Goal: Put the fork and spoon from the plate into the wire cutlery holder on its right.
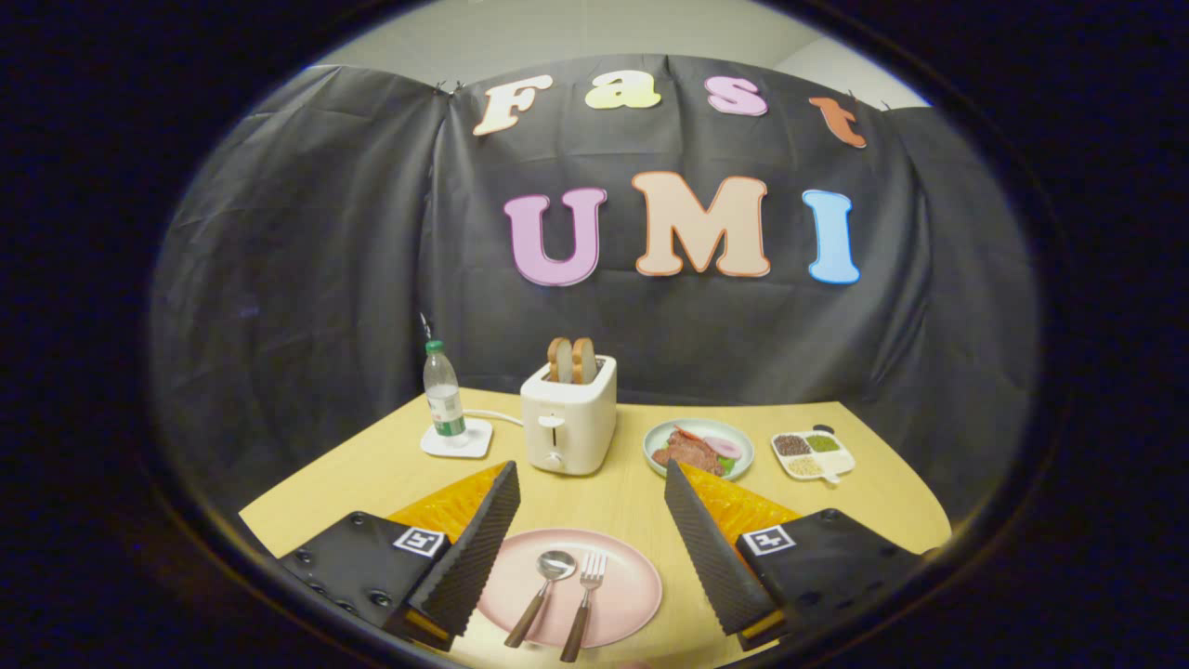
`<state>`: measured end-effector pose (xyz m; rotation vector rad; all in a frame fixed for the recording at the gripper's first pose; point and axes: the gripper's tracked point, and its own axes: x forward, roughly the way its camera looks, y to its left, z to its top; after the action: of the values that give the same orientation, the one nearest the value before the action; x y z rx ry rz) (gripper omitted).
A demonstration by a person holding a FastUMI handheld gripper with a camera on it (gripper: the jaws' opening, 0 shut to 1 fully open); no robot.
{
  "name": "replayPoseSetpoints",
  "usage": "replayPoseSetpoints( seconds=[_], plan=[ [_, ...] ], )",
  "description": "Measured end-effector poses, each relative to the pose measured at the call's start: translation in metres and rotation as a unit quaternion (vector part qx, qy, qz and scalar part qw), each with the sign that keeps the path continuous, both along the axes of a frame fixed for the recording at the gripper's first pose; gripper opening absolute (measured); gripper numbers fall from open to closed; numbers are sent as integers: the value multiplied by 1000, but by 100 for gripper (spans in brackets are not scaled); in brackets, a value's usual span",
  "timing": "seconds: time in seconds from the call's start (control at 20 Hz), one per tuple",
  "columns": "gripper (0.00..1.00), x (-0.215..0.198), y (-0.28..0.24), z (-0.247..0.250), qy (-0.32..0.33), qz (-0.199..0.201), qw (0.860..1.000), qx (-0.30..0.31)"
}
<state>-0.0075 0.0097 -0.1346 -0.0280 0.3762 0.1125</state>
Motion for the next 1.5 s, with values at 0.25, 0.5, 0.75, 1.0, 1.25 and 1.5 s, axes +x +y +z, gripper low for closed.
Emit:
replayPoseSetpoints(
  seconds=[0.25, 0.5, 0.75, 1.0, 1.25, 1.5],
  plan=[
    [100, -10, -2, -34, 41, 11, 999, -15],
    [100, -21, -2, -71, 82, 25, 996, -32],
    [100, -31, -6, -111, 129, 32, 990, -46],
    [100, -37, -11, -143, 171, 30, 984, -48],
    [100, -41, -14, -168, 207, 29, 976, -55],
    [95, -49, -15, -188, 243, 32, 967, -67]
  ],
)
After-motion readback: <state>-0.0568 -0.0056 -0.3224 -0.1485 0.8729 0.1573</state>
